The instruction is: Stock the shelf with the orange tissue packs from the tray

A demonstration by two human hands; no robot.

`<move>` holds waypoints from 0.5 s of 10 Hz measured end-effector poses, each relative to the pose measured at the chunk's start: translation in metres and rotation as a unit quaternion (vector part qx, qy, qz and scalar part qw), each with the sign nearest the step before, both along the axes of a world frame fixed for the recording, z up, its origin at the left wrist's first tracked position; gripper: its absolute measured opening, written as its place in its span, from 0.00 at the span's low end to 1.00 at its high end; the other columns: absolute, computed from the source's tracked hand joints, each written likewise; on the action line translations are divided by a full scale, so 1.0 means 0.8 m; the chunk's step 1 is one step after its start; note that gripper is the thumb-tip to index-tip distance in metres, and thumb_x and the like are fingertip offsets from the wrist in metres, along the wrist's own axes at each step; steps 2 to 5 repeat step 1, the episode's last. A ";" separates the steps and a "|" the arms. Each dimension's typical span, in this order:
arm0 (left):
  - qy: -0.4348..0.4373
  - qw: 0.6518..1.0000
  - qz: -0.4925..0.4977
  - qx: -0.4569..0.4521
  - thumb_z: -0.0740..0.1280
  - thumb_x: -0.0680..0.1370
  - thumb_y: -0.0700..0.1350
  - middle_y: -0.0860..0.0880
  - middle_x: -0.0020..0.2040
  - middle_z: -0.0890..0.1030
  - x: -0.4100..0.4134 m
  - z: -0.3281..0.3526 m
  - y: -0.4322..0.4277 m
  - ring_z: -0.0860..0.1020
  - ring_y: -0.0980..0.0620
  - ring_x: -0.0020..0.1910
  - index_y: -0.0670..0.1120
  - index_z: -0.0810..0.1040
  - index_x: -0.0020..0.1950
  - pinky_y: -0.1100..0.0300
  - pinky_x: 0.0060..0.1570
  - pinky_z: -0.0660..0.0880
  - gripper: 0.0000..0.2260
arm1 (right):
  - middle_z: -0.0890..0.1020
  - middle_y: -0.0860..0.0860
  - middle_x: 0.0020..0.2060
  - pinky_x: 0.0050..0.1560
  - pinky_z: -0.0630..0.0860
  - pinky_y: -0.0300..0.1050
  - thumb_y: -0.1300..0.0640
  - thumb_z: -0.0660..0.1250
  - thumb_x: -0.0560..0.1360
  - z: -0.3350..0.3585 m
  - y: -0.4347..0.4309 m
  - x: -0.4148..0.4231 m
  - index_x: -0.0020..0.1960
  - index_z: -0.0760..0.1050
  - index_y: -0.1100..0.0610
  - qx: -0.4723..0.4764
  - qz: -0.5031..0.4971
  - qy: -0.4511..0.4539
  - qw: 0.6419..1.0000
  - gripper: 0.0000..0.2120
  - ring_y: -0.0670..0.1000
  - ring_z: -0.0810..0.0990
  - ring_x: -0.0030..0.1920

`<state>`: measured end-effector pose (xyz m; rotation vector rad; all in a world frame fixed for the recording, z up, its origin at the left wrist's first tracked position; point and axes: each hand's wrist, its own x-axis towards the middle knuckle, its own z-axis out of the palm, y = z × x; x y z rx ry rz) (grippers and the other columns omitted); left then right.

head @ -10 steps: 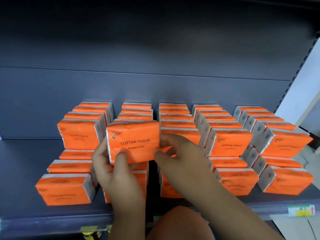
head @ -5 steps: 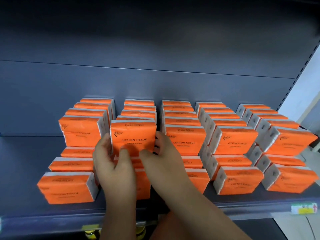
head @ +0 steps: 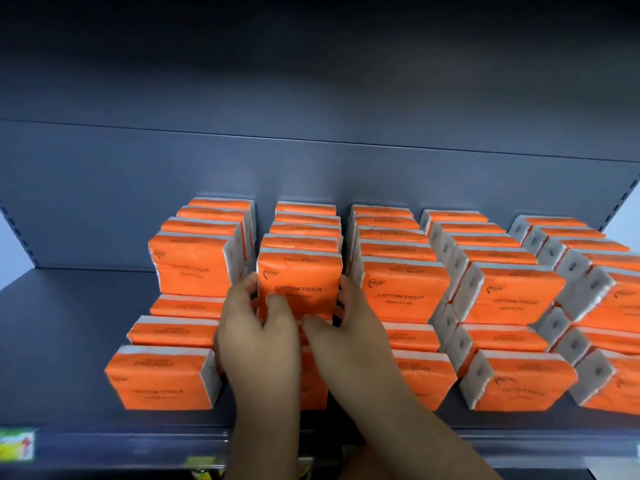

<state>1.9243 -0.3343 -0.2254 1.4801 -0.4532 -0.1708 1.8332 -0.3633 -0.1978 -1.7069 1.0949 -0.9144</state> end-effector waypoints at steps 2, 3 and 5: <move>-0.006 1.000 -0.005 0.022 0.64 0.75 0.52 0.56 0.57 0.83 0.000 -0.001 0.000 0.80 0.51 0.61 0.55 0.79 0.65 0.46 0.67 0.75 0.19 | 0.84 0.39 0.51 0.56 0.80 0.45 0.55 0.68 0.73 -0.005 -0.002 -0.002 0.60 0.76 0.41 -0.004 0.003 0.012 1.000 0.17 0.39 0.82 0.52; -0.006 1.000 -0.005 0.022 0.64 0.75 0.52 0.56 0.57 0.83 0.000 -0.001 0.000 0.80 0.51 0.61 0.55 0.79 0.65 0.46 0.67 0.75 0.19 | 0.84 0.39 0.51 0.56 0.80 0.45 0.55 0.68 0.73 -0.005 -0.002 -0.002 0.60 0.76 0.41 -0.004 0.003 0.012 1.000 0.17 0.39 0.82 0.52; -0.006 1.000 -0.005 0.022 0.64 0.75 0.52 0.56 0.57 0.83 0.000 -0.001 0.000 0.80 0.51 0.61 0.55 0.79 0.65 0.46 0.67 0.75 0.19 | 0.84 0.39 0.51 0.56 0.80 0.45 0.55 0.68 0.73 -0.005 -0.002 -0.002 0.60 0.76 0.41 -0.004 0.003 0.012 1.000 0.17 0.39 0.82 0.52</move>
